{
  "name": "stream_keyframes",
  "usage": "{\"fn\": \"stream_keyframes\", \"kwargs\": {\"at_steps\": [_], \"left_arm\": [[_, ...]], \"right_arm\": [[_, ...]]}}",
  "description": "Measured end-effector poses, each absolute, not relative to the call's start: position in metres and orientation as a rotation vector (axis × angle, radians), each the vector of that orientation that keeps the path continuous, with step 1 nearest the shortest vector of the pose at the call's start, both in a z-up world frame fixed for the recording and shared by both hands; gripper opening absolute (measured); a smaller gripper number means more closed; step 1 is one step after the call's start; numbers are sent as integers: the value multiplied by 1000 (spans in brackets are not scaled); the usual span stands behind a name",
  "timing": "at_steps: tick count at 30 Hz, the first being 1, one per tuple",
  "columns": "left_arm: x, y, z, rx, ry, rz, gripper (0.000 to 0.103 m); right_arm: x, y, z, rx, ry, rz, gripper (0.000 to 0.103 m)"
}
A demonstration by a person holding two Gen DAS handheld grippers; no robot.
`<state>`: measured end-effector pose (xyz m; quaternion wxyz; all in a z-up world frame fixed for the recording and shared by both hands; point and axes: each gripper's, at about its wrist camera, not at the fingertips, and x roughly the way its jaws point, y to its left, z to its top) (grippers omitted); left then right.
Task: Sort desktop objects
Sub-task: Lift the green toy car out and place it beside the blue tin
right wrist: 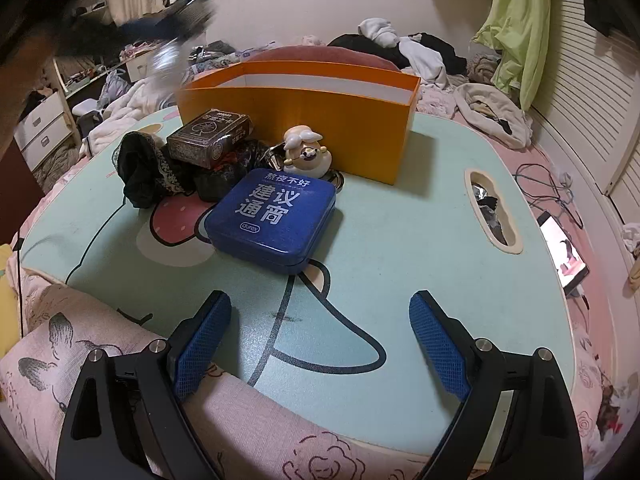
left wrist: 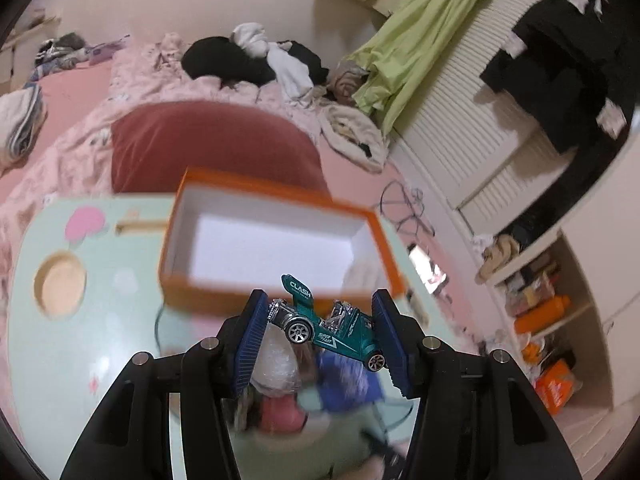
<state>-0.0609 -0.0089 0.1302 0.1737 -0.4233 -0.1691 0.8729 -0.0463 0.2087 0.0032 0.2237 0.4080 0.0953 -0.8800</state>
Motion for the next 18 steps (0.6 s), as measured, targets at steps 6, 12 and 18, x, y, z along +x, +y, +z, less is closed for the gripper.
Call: {"fn": "stream_keyframes", "kwargs": {"at_steps": [6, 12, 18], "left_arm": [[-54, 3, 77, -1239, -614, 2359, 53], [-42, 1, 78, -1109, -693, 2451, 83], [-20, -11, 91, -940, -682, 2486, 83]], "right_arm": [[-46, 209, 3, 1125, 263, -2429, 91], [-46, 209, 3, 1124, 262, -2429, 91], [-46, 209, 4, 1125, 264, -2429, 91]]}}
